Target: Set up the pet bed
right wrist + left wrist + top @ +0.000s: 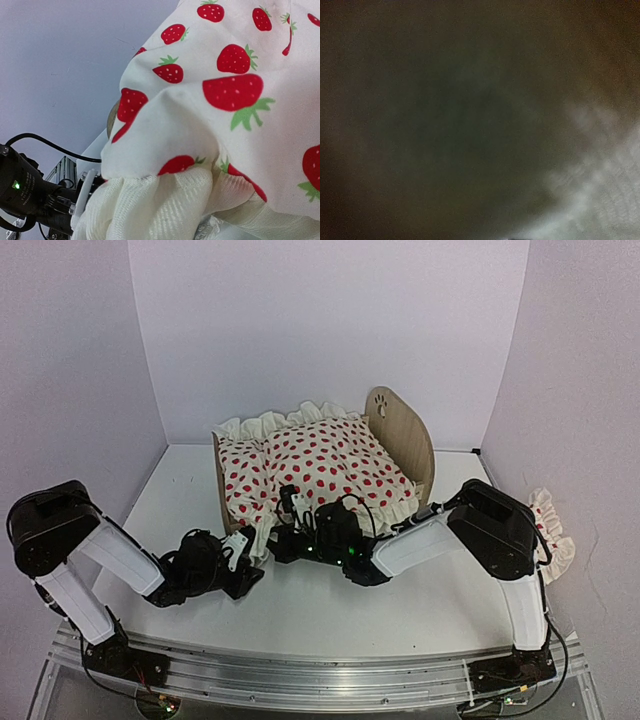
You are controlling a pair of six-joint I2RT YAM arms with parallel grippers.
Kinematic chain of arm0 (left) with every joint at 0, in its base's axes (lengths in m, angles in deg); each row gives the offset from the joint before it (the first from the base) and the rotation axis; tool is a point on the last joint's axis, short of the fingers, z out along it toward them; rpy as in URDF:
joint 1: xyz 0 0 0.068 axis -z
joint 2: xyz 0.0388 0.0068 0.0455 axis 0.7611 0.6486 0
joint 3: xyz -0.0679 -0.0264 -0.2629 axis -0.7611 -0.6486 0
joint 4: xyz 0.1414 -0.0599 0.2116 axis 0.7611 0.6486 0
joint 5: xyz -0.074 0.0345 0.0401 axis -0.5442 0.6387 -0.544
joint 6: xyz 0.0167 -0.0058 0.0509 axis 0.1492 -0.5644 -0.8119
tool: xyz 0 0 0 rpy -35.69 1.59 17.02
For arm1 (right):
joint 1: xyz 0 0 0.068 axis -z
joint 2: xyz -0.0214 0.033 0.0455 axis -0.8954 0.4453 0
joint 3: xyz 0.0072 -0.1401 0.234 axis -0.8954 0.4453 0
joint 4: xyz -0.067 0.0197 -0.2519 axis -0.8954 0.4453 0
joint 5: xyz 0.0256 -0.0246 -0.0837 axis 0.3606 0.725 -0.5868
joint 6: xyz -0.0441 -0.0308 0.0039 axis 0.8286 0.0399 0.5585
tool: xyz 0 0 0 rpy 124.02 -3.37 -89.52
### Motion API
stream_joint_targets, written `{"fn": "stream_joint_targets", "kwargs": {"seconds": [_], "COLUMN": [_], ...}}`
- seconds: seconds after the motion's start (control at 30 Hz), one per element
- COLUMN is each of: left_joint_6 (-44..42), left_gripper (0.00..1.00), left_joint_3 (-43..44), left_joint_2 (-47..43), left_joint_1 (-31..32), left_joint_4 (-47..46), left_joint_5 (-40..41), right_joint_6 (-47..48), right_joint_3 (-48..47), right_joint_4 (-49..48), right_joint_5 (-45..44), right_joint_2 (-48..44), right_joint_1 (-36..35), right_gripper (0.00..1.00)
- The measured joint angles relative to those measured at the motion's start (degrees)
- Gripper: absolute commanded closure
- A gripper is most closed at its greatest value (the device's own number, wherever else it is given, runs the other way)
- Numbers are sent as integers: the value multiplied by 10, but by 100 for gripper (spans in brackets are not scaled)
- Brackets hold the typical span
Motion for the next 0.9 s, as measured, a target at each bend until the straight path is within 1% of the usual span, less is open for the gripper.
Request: {"fn": "stream_joint_targets", "kwargs": {"seconds": [0.13, 0.3, 0.5, 0.57, 0.73, 0.9], "left_joint_6": [-12, -21, -40, -48, -62, -69], "left_gripper": [58, 55, 55, 59, 81, 99], "left_joint_3": [1, 8, 8, 8, 10, 12], "left_joint_2": [28, 55, 68, 75, 88, 91], "left_joint_1": [-1, -6, -13, -17, -30, -35], "left_joint_4": [-37, -72, -104, -113, -133, -141], "left_joint_5": [0, 0, 0, 0, -1, -9], "right_joint_6": [0, 0, 0, 0, 0, 0], "right_joint_3": [0, 0, 0, 0, 0, 0], "right_joint_4": [5, 13, 13, 13, 16, 17], "right_joint_5": [0, 0, 4, 4, 4, 4], "right_joint_2": [0, -1, -1, -1, -3, -6], "right_joint_1": [0, 3, 3, 3, 3, 3], "right_gripper": [100, 100, 100, 100, 100, 100]}}
